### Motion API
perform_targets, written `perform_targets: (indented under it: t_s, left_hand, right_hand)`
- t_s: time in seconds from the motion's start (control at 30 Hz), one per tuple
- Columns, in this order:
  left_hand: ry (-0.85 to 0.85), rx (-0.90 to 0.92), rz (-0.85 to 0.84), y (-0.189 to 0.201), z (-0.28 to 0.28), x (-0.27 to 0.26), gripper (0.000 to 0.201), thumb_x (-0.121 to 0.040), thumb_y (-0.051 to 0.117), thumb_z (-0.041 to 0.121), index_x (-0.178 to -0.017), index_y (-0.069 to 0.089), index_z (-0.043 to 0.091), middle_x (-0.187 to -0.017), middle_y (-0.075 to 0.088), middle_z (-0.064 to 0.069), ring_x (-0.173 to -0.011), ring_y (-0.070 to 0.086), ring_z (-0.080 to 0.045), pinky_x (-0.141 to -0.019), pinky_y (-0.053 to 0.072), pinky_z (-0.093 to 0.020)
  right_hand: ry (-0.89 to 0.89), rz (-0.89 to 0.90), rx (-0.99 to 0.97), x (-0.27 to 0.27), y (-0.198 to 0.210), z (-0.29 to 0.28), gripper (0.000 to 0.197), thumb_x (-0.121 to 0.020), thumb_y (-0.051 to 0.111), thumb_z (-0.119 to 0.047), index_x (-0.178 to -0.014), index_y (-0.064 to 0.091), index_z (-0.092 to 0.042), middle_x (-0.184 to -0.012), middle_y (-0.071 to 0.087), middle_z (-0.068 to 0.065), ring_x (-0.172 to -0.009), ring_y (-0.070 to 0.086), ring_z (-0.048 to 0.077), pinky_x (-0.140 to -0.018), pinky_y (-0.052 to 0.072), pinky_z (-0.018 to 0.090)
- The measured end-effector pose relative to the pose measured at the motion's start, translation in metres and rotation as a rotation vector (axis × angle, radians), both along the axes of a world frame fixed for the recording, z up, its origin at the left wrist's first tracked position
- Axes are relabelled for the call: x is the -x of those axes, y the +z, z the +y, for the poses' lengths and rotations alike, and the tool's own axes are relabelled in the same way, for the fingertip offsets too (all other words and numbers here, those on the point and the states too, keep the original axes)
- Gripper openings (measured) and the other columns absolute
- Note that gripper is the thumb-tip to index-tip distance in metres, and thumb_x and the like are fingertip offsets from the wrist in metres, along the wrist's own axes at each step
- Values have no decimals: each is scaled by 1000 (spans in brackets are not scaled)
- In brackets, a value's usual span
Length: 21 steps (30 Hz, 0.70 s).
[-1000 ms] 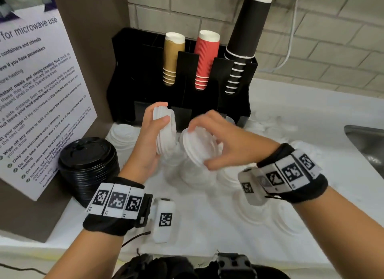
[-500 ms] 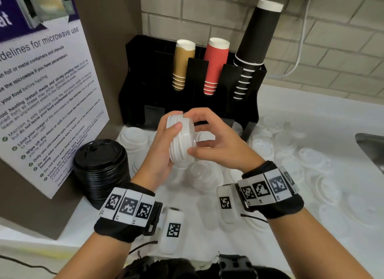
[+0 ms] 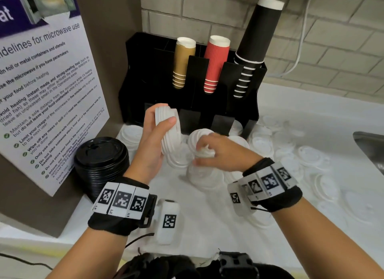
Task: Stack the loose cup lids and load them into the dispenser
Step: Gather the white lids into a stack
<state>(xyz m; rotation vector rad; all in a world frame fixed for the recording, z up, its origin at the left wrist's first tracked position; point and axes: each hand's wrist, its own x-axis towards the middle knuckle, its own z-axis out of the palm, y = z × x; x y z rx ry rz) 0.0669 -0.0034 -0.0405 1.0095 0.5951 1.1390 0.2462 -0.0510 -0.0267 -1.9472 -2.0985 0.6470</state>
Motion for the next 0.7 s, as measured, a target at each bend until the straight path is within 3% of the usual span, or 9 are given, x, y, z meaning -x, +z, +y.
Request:
perform_targets:
  t_s: [0.1, 0.2, 0.3, 0.4, 0.47, 0.6, 0.7]
  left_hand:
    - [-5, -16, 16, 1, 1, 1, 53, -61, 68, 46, -111, 53, 36, -107, 55, 6, -98, 55, -13, -85, 45, -39]
    - [-14, -34, 36, 2, 1, 1, 54, -62, 67, 47, -113, 52, 36, -110, 54, 4, -102, 53, -16, -88, 44, -42]
    - [-9, -40, 37, 3, 1, 3, 54, -62, 67, 46, -113, 52, 36, -111, 54, 4, -102, 53, -16, -89, 43, -43]
    - [10, -43, 29, 5, 3, 7, 55, -63, 66, 46, -114, 51, 33, -112, 51, 2, -102, 51, -16, -86, 44, -39]
    - [19, -42, 20, 5, 4, 8, 57, -63, 66, 46, -115, 51, 31, -112, 50, 1, -100, 51, -14, -81, 45, -33]
    - [25, -26, 27, 2, 7, 11, 50, -69, 66, 40, -117, 51, 31, -114, 51, 2, -102, 52, -14, -84, 44, -35]
    - [24, -17, 39, -1, 7, 10, 54, -64, 67, 46, -115, 52, 33, -114, 51, 3, -103, 52, -13, -85, 45, -32]
  right_hand:
    - [70, -280, 164, 6, -21, -4, 65, -70, 78, -51, -116, 45, -19, -111, 43, 0, -93, 45, 18, -80, 46, 34]
    - [115, -386, 144, 13, -32, -3, 64, -72, 78, -42, -117, 41, -17, -115, 41, 5, -88, 44, 21, -74, 46, 35]
    - [136, -372, 91, 15, -30, -3, 62, -71, 77, -39, -116, 40, -20, -114, 40, 2, -86, 43, 19, -71, 40, 33]
    - [170, -209, 29, 23, -22, -4, 66, -67, 79, -46, -116, 40, -24, -110, 39, -4, -81, 44, 15, -70, 35, 29]
    - [132, -231, 25, 26, -17, -4, 70, -66, 78, -55, -117, 43, -22, -110, 40, -4, -87, 47, 16, -72, 38, 30]
    - [58, -551, 145, 14, -13, -6, 71, -73, 73, -56, -126, 48, -15, -116, 50, 4, -102, 52, 23, -77, 42, 32]
    - [65, -575, 228, 7, -21, -10, 79, -72, 76, -53, -134, 44, -17, -118, 56, 5, -105, 56, 24, -80, 45, 33]
